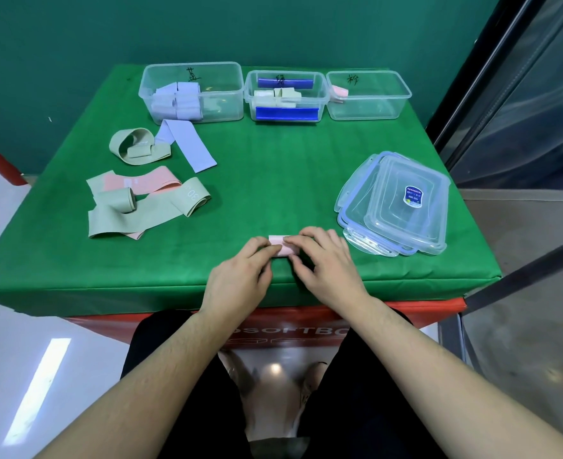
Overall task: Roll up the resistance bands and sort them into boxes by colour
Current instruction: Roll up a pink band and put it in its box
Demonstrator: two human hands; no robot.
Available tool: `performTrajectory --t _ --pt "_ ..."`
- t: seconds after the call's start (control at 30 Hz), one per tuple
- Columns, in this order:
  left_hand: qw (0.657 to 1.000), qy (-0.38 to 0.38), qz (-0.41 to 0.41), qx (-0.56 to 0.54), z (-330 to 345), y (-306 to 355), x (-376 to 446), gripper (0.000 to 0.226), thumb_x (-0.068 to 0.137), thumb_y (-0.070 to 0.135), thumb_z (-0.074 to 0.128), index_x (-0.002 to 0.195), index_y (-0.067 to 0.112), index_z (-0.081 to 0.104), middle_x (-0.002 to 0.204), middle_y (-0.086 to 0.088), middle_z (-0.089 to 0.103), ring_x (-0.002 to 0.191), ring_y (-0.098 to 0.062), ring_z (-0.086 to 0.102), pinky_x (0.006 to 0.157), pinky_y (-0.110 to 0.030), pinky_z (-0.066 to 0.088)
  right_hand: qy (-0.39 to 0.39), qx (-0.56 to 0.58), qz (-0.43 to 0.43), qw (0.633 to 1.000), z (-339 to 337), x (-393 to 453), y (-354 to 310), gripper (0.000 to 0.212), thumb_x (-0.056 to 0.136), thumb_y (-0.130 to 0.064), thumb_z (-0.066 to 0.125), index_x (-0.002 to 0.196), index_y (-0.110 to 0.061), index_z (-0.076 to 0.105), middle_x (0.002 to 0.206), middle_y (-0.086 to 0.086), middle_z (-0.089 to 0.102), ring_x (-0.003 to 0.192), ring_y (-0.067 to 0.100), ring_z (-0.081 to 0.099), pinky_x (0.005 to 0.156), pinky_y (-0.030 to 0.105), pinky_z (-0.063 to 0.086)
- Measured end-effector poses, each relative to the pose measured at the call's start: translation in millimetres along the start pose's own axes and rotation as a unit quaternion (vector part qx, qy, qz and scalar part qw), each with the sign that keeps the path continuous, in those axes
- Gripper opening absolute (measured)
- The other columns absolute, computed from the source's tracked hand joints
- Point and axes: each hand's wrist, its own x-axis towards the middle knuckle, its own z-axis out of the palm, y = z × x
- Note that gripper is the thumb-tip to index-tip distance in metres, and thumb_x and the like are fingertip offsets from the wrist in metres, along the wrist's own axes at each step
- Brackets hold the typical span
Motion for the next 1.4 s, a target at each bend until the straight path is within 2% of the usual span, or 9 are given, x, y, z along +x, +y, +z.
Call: performTrajectory --t 0.2,0.5,0.67,0.83,1.0,1.1,1.23,1.3,1.4 --pt "1.0 0.005 -0.005 -0.008 -1 1 6 0.032 0.092 0.026 0.058 0.123 0.034 0.06 0.122 0.02 0.052 0.079 -0.019 0.066 0.055 -0.033 0.053 -0.008 -0.021 0.003 1.0 1 4 1 0.022 0.088 -0.03 0.063 0.11 -0.03 0.066 0.108 -0.014 0.06 0.094 0.018 0.049 0.078 0.039 0.041" --pt "1.0 -0.011 -0.008 0.004 3 -5 16 0.034 0.094 0.028 0.054 0.126 0.037 0.058 0.125 0.022 0.052 0.082 -0.02 0.067 0.058 -0.035 0.055 -0.027 -0.031 0.022 0.999 3 12 0 0.037 0.086 -0.029 0.065 0.124 -0.031 0.063 0.115 -0.013 0.058 0.099 0.015 0.043 0.081 0.034 0.035" --pt "1.0 0.005 0.008 0.01 5 -8 21 0.033 0.091 0.027 0.059 0.123 0.034 0.062 0.12 0.019 0.057 0.085 -0.016 0.066 0.058 -0.031 0.052 -0.031 -0.032 0.024 0.999 3 14 1 0.033 0.086 -0.029 0.064 0.119 -0.032 0.063 0.114 -0.016 0.059 0.1 0.014 0.044 0.081 0.033 0.034" --pt "1.0 -0.016 0.022 -0.012 15 -16 34 0.038 0.088 0.022 0.065 0.126 0.025 0.062 0.123 0.008 0.061 0.094 -0.024 0.058 0.082 -0.041 0.051 -0.046 -0.011 0.04 0.998 7 23 5 0.032 0.087 -0.032 0.065 0.119 -0.031 0.065 0.113 -0.016 0.064 0.104 0.017 0.05 0.084 0.037 0.038" --pt "0.991 -0.027 -0.064 -0.114 18 -10 43 0.029 0.091 0.025 0.064 0.12 0.03 0.064 0.118 0.013 0.065 0.1 -0.019 0.055 0.091 -0.037 0.043 -0.064 0.015 0.046 0.997 5 32 6 0.026 0.095 -0.033 0.06 0.121 -0.03 0.064 0.112 -0.014 0.065 0.104 0.017 0.051 0.088 0.038 0.038" --pt "0.96 -0.028 -0.112 -0.253 13 -6 46 0.024 0.092 0.02 0.066 0.114 0.03 0.065 0.104 0.015 0.066 0.093 -0.012 0.056 0.089 -0.029 0.045 -0.05 0.087 0.083 0.991 3 31 6 0.029 0.096 -0.03 0.058 0.124 -0.028 0.064 0.112 -0.012 0.065 0.103 0.015 0.05 0.091 0.037 0.041" --pt "0.868 -0.029 -0.195 -0.456 -1 10 50 0.024 0.095 0.01 0.061 0.113 0.025 0.062 0.102 -0.001 0.066 0.087 -0.004 0.059 0.08 -0.006 0.042 -0.028 0.264 0.175 0.948 -6 33 -8 0.024 0.098 -0.021 0.058 0.12 -0.028 0.064 0.108 -0.008 0.065 0.1 0.012 0.055 0.088 0.018 0.04" --pt "0.84 -0.019 -0.216 -0.498 -5 17 51 0.02 0.097 0.011 0.059 0.112 0.024 0.064 0.102 -0.002 0.068 0.084 0.002 0.06 0.077 -0.005 0.042 -0.017 0.333 0.21 0.919 -13 36 -18 0.019 0.096 -0.021 0.061 0.113 -0.031 0.063 0.102 0.0 0.066 0.088 0.012 0.056 0.076 0.012 0.04" --pt "0.802 -0.018 -0.249 -0.543 -9 23 51 0.018 0.099 0.016 0.056 0.113 0.023 0.066 0.095 0.004 0.069 0.073 0.006 0.06 0.066 -0.008 0.044 0.0 0.389 0.218 0.895 -21 38 -26 0.019 0.092 -0.018 0.069 0.105 -0.031 0.063 0.084 0.001 0.061 0.07 0.009 0.047 0.067 0.017 0.04"
